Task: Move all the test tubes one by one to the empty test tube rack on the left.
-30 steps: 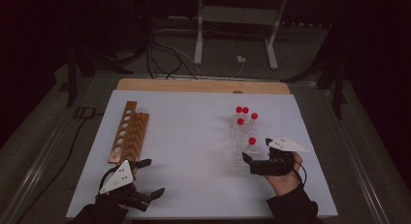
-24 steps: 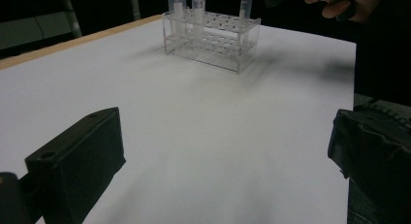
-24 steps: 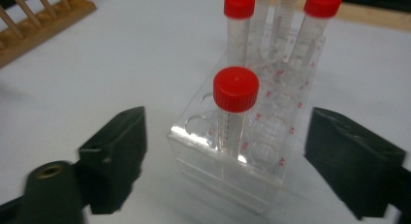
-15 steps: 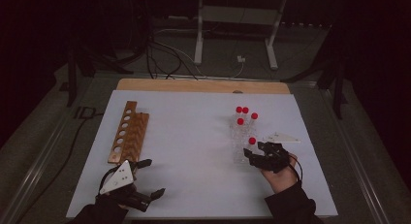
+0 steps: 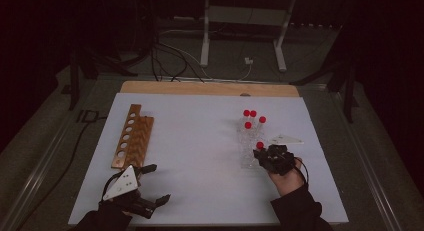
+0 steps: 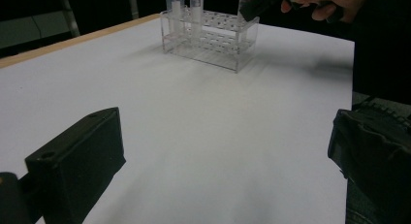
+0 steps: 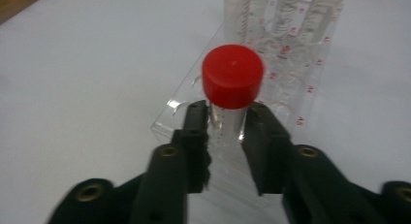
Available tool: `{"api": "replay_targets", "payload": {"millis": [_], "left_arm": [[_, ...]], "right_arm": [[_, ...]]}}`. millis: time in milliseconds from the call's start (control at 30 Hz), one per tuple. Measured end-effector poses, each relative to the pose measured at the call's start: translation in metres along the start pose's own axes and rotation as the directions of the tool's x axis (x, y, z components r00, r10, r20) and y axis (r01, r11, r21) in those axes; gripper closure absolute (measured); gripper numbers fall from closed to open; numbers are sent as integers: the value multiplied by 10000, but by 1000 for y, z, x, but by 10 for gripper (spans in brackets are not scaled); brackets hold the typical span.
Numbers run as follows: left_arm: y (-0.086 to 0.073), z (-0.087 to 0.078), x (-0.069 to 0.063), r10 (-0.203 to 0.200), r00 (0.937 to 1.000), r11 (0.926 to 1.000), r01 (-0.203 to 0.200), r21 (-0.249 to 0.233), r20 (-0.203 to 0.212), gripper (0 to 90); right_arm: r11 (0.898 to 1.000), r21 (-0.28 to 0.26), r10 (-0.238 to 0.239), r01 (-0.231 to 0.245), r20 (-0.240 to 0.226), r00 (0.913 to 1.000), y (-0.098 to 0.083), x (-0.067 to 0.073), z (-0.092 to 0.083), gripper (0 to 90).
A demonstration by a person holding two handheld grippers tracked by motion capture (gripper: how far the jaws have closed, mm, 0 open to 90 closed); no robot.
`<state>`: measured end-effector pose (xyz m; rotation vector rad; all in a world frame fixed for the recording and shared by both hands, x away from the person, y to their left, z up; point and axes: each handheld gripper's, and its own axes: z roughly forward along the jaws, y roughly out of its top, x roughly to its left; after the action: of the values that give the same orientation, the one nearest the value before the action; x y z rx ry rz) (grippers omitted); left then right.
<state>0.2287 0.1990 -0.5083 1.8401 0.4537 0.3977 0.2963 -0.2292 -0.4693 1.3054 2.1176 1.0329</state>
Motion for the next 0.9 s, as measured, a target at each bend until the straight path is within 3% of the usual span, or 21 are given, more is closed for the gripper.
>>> {"api": "replay_targets", "payload": {"millis": [333,467,600,900], "left_arm": [[0,0,0,-22,9998,10000,24,79,-192,3],[1,0,1,-208,9997,9994,211,281,-87,4],[2,0,2,-428,9991,9990,427,162,47,3],[1,1,1,-230,9996,9994,235,250,-185,3]], "right_arm": [[9988,-89,-483,487,405,9980,0,5,1,750],[9977,-273,-607,619,432,9972,2,6,-5,750],[9965,-481,-661,681,412,9970,5,7,-10,750],[9919,-894,-866,905,466,9952,13,9,-25,750]]}}
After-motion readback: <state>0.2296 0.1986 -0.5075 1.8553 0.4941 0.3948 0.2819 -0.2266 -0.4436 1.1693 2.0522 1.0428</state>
